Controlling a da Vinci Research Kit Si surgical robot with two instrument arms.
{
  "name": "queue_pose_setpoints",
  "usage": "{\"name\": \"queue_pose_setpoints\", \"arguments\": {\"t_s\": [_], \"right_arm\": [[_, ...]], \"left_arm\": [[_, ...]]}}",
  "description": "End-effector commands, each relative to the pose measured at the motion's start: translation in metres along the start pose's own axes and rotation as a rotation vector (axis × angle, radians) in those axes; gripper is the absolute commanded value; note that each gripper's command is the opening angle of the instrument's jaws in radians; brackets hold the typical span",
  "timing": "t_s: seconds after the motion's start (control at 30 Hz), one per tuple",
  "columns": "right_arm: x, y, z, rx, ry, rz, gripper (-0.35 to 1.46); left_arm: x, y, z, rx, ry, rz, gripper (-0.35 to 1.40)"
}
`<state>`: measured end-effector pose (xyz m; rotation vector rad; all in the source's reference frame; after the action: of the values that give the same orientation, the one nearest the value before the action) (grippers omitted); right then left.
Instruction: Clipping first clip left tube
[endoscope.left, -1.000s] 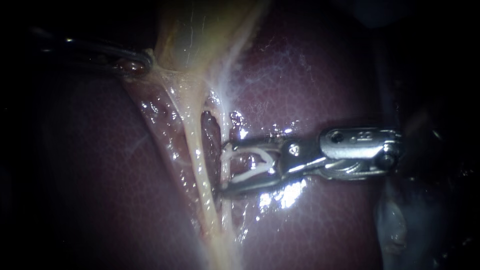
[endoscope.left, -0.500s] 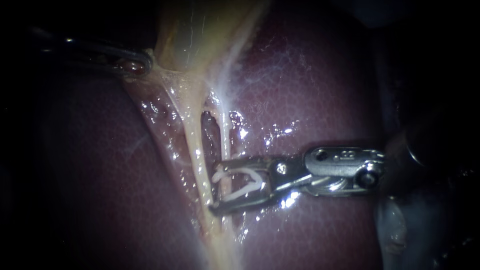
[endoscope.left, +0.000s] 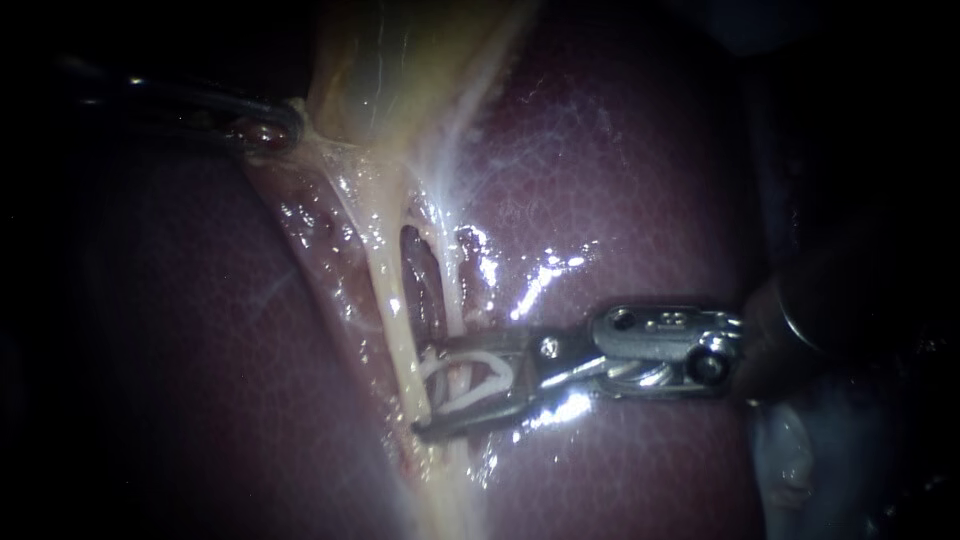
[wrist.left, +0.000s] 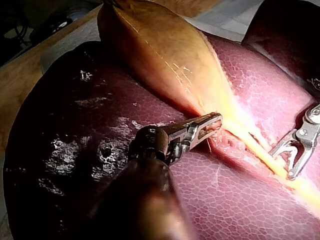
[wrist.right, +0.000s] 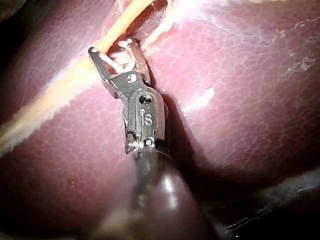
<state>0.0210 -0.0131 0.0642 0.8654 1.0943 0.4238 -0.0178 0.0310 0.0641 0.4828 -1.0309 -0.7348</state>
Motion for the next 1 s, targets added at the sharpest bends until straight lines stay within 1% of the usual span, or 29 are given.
{"name": "queue_pose_setpoints", "arguments": {"t_s": [0.03,0.1,0.2,0.33,0.43,0.63,0.73,0.93,1.0], "right_arm": [[0.0001,0.0001,0.0001,0.019,0.017,0.012,0.48],[0.0002,0.0004,0.0003,0.06,0.046,0.038,0.48],[0.0006,0.0006,0.001,0.111,0.075,0.055,0.48],[0.001,0.0003,0.0017,0.177,0.113,0.085,0.48],[0.0014,0.0,0.0021,0.214,0.138,0.093,0.48],[0.0021,-0.0009,0.0029,0.299,0.188,0.112,0.48],[0.0023,-0.0014,0.0031,0.328,0.201,0.107,0.48],[0.0031,-0.0031,0.003,0.393,0.231,0.112,0.48],[0.0033,-0.0035,0.0031,0.415,0.242,0.123,0.48]], "left_arm": [[0.0,0.0,0.0,-0.001,0.0,0.0,-0.35],[0.0,0.0,0.0,-0.001,0.0,0.0,-0.35],[0.0,0.0,0.0,-0.001,0.0,0.0,-0.35],[0.0,0.0,0.0,-0.001,0.0,-0.001,-0.35],[0.0,0.0,0.0,-0.001,0.0,-0.001,-0.35],[-0.0001,0.0,0.0,-0.001,0.0,-0.001,-0.35],[-0.0001,0.0,0.0,-0.001,0.0,-0.001,-0.35],[-0.0001,0.0,0.0,0.0,0.0,-0.001,-0.35],[-0.0001,0.0,0.0,0.0,0.0,-0.001,-0.35]]}}
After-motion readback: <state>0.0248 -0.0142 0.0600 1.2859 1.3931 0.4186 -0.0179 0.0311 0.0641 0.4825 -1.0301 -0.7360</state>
